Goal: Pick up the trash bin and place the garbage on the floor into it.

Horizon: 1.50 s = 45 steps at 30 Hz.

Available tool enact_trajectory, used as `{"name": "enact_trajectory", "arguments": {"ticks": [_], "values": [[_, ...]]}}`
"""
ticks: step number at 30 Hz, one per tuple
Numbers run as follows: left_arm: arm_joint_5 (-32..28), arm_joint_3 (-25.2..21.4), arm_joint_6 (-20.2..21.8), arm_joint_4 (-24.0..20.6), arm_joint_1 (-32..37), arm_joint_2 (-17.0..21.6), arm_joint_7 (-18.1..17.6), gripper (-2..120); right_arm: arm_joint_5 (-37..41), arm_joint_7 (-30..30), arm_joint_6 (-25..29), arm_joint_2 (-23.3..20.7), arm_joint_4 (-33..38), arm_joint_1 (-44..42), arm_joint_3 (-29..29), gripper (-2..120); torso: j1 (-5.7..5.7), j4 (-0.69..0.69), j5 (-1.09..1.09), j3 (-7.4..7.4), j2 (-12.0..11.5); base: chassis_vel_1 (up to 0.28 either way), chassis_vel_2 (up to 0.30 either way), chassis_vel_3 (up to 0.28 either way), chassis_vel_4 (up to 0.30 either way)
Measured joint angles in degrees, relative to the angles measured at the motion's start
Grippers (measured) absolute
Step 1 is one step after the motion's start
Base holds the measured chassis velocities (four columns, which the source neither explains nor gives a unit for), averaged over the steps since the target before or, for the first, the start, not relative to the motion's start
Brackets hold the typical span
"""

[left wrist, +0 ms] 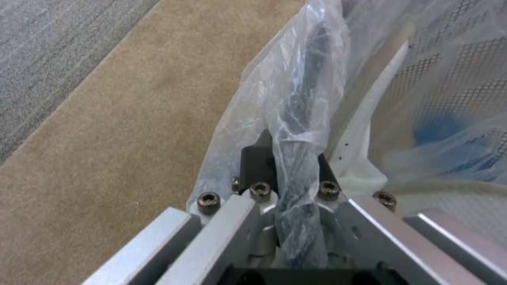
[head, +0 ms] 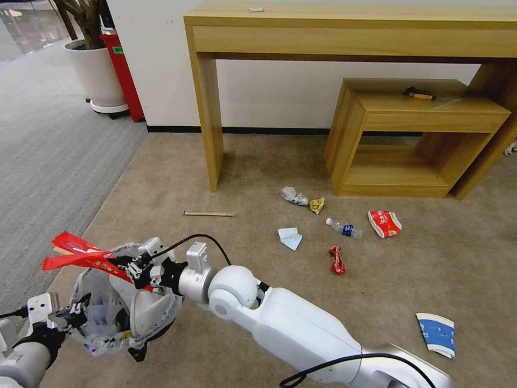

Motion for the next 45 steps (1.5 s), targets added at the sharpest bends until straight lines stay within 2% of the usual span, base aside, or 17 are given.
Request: {"name": "enact_trajectory", "arguments": {"ticks": [3, 7, 11, 14, 15, 18, 20, 22, 27, 29, 34, 35, 36, 39, 41, 42, 45], "values": [[-0.1, 0.0, 0.0, 0.0, 0.1, 0.0, 0.0, 0, -0.9, 0.3, 0.0, -0.3, 0.0, -0.3, 0.0, 3, 0.00, 0.00, 0.00, 0.00, 0.0, 0.000, 0.000, 0.000, 0.000], [-0.1, 0.1, 0.0, -0.2, 0.1, 0.0, 0.0, 0, -2.4, 1.3, 0.2, -0.3, -0.8, -0.9, -0.2, 24, 0.00, 0.00, 0.00, 0.00, 0.0, 0.000, 0.000, 0.000, 0.000], [-0.1, 0.0, 0.0, -0.2, 0.2, 0.0, 0.0, 0, -2.5, 1.3, 0.3, -0.3, -0.8, -1.0, -0.2, 32, 0.00, 0.01, 0.00, 0.00, 0.0, 0.000, 0.000, 0.000, 0.000], [-0.3, -0.3, 0.0, -0.4, 0.4, 0.1, 0.0, 0, -2.5, 2.2, 0.4, -1.0, 0.4, -1.2, 0.3, 48, 0.00, 0.01, 0.01, 0.00, 0.0, 0.000, 0.000, 0.000, 0.000], [-0.3, -0.3, 0.0, -0.4, 0.4, 0.1, 0.0, 0, -2.5, 2.2, 0.4, -1.0, 0.4, -1.2, 0.3, 48, 0.00, 0.01, 0.01, 0.00, 0.0, 0.000, 0.000, 0.000, 0.000], [-0.3, -0.8, 0.0, 0.1, 0.5, 0.2, 0.1, 0, -1.7, 3.3, 0.2, -2.2, 3.4, -1.4, 1.7, 63, 0.00, 0.01, 0.01, 0.00, 0.0, 0.000, 0.000, 0.000, 0.000], [-0.1, -0.9, 0.0, 0.3, 0.5, 0.2, 0.2, 0, -1.7, 3.4, 0.2, -2.5, 4.0, -1.4, 2.1, 66, 0.00, 0.01, 0.01, 0.00, 0.0, 0.000, 0.000, 0.000, 0.000], [1.2, -1.3, -0.1, 1.2, 0.5, 0.2, 0.7, 0, -1.4, 3.9, -0.5, -3.9, 7.4, -1.9, 4.3, 78, 0.00, 0.01, 0.02, 0.00, 0.0, 0.000, 0.000, 0.000, 0.000], [2.6, -1.7, -0.1, 2.1, 0.9, -0.1, 2.2, 0, -1.9, 4.4, -1.3, -5.4, 9.9, -3.3, 7.7, 89, 0.00, 0.01, 0.02, 0.00, 0.0, 0.000, 0.000, 0.000, 0.000], [3.8, -2.4, -0.1, 2.8, 1.8, -0.5, 4.4, 0, -4.3, 4.5, -1.9, -7.1, 10.4, -5.7, 12.1, 99, 0.00, 0.02, 0.01, 0.00, 0.0, 0.000, 0.000, 0.000, 0.000], [3.5, -3.1, -0.1, 3.6, 2.8, -0.9, 5.9, 0, -9.2, 4.3, -1.1, -10.0, 9.4, -10.9, 18.5, 100, 0.00, 0.00, 0.02, 0.00, 0.0, 0.000, 0.000, 0.000, 0.000], [2.1, -3.2, -0.1, 3.8, 3.2, -1.1, 6.0, 0, -10.9, 4.3, 0.2, -12.2, 9.0, -14.0, 21.0, 100, 0.00, 0.00, 0.03, 0.00, 0.0, 0.000, 0.000, 0.000, 0.000], [2.1, -3.2, -0.1, 3.8, 3.2, -1.1, 6.0, 0, -10.9, 4.3, 0.2, -12.2, 9.0, -14.0, 21.0, 100, 0.00, 0.00, 0.03, 0.00, 0.0, 0.000, 0.000, 0.000, 0.000], [0.4, -3.1, -0.1, 3.8, 3.6, -1.8, 6.0, 0, -12.9, 4.2, 1.9, -16.4, 10.1, -20.0, 26.6, 100, 0.00, -0.02, 0.03, 0.00, 0.0, 0.000, 0.000, 0.000, 0.000], [-0.1, -3.0, -0.1, 3.8, 3.7, -2.0, 6.0, 0, -13.4, 4.2, 2.1, -16.7, 10.4, -20.9, 27.7, 100, 0.00, 0.00, 0.02, -0.01, 0.0, 0.000, 0.000, 0.000, 0.000], [-1.1, -2.9, -0.1, 3.6, 4.6, -2.7, 6.6, 0, -15.4, 4.0, 3.1, -16.7, 11.7, -25.5, 32.7, 100, -0.01, 0.02, 0.02, 0.00, 0.0, 0.000, 0.000, 0.000, 0.000], [-1.1, -3.0, -0.1, 3.6, 5.4, -2.8, 6.9, 0, -16.8, 3.2, 4.0, -16.3, 12.6, -29.3, 36.4, 100, 0.00, 0.03, 0.03, 0.00, 0.0, 0.000, 0.000, 0.000, 0.000]]}}
